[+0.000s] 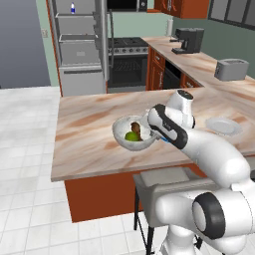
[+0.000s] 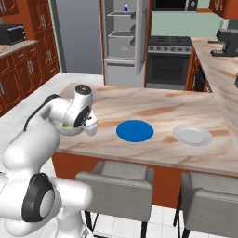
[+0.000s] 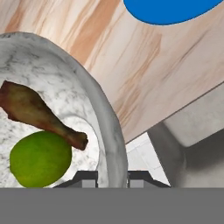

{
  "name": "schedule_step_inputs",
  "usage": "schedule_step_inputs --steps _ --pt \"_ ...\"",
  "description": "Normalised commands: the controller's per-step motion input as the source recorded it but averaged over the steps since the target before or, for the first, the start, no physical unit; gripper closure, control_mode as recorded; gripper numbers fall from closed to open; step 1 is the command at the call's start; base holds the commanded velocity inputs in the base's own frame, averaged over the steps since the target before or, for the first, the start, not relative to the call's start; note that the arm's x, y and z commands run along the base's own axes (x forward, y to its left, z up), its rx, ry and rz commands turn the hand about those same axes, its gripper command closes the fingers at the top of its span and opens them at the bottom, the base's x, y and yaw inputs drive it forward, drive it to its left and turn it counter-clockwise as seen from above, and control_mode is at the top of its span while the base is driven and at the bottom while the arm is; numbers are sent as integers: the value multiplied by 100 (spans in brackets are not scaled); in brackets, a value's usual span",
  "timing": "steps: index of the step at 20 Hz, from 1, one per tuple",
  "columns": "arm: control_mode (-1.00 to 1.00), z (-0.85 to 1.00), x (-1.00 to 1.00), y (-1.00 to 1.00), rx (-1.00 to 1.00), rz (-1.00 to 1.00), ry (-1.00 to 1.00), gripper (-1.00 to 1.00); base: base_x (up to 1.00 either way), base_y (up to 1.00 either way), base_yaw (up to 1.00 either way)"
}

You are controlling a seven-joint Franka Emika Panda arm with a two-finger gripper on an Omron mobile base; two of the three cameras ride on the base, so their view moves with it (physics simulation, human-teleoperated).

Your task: Pick the chicken drumstick and lime from their plates and place them in the bowl. Then put the bowl in the fridge.

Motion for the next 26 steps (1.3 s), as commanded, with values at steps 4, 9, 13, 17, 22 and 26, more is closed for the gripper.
schedule_step_inputs --steps 4,9,13,17,22,26 --pt "-100 0 0 0 2 -2 -1 100 0 0 0" --pt "-100 0 0 0 0 0 0 100 0 0 0" --pt "-100 0 0 0 0 0 0 100 0 0 0" --pt "-100 0 0 0 0 0 0 100 0 0 0" --pt "100 0 0 0 0 0 0 100 0 0 0" --pt "100 0 0 0 0 0 0 100 0 0 0"
